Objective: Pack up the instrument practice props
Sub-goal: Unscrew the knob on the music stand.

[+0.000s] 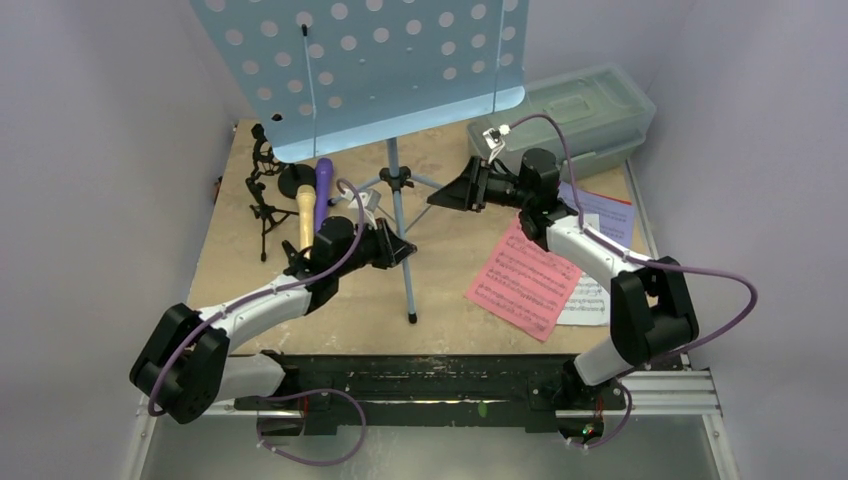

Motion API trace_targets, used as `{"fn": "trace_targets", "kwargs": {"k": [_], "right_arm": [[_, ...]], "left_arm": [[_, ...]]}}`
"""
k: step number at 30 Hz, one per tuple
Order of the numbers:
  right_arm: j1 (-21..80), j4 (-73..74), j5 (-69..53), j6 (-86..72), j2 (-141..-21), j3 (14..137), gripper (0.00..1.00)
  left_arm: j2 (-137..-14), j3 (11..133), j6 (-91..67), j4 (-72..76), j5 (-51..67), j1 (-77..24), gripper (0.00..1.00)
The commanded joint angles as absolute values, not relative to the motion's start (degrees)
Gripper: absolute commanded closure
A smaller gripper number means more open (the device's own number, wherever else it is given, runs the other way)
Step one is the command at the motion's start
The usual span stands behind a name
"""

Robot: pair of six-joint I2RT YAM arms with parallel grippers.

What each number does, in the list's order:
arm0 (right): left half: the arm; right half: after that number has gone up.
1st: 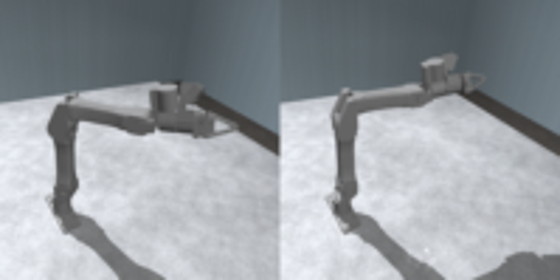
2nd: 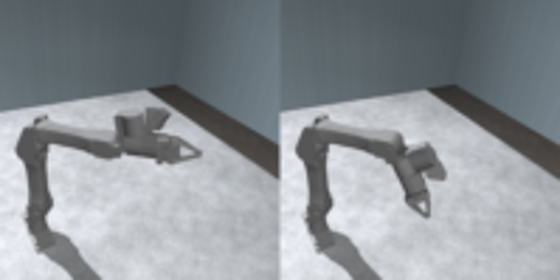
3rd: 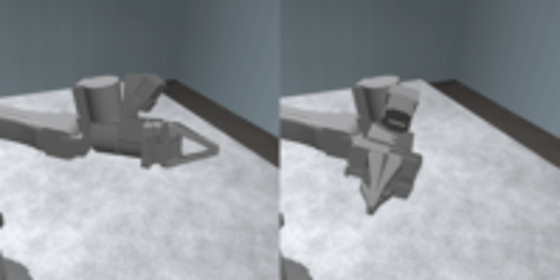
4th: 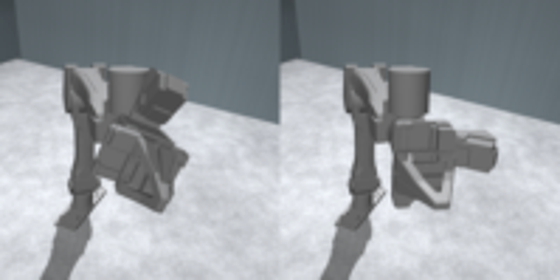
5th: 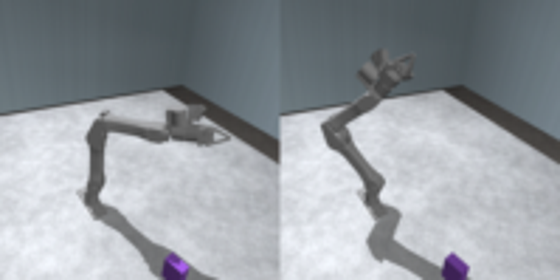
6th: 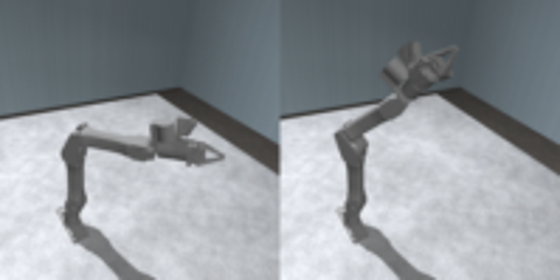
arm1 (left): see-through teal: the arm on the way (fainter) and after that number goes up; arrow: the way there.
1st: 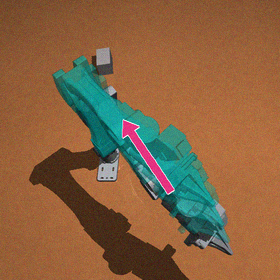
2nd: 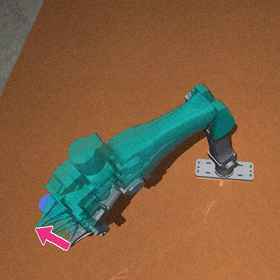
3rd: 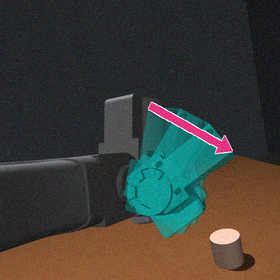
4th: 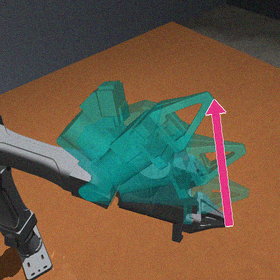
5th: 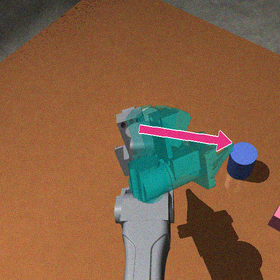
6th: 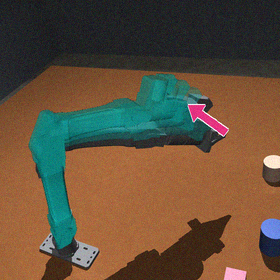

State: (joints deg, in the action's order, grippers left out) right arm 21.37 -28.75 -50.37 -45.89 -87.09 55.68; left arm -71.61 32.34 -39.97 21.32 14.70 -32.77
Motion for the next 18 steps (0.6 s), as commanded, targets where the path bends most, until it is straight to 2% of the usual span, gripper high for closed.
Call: {"fn": "trace_targets", "kwargs": {"k": [1, 3, 9, 14, 18], "right_arm": [[22.03, -25.61, -46.11, -69.74, -87.89, 61.11, 0.29], [22.65, -25.88, -44.98, -74.38, -88.99, 61.36, 0.31], [25.54, -19.59, -41.14, -75.94, -92.26, 65.52, 0.31], [25.97, -20.05, -39.12, -78.54, -94.4, 67.12, 0.33], [25.99, -24.43, -38.95, -81.6, -96.04, 67.68, 0.45]], "left_arm": [[-68.64, 31.91, -48.82, 24.75, 16.52, -32.81, 1.0], [-68.85, 31.89, -48.84, 24.95, 16.52, -32.79, 1.0], [-69.91, 31.93, -49.24, 26.23, 16.78, -32.93, 1.0], [-70.75, 31.9, -49.4, 26.92, 16.77, -33.2, 1.0], [-71.42, 31.99, -49.57, 27.35, 16.99, -33.23, 1.0]]}}
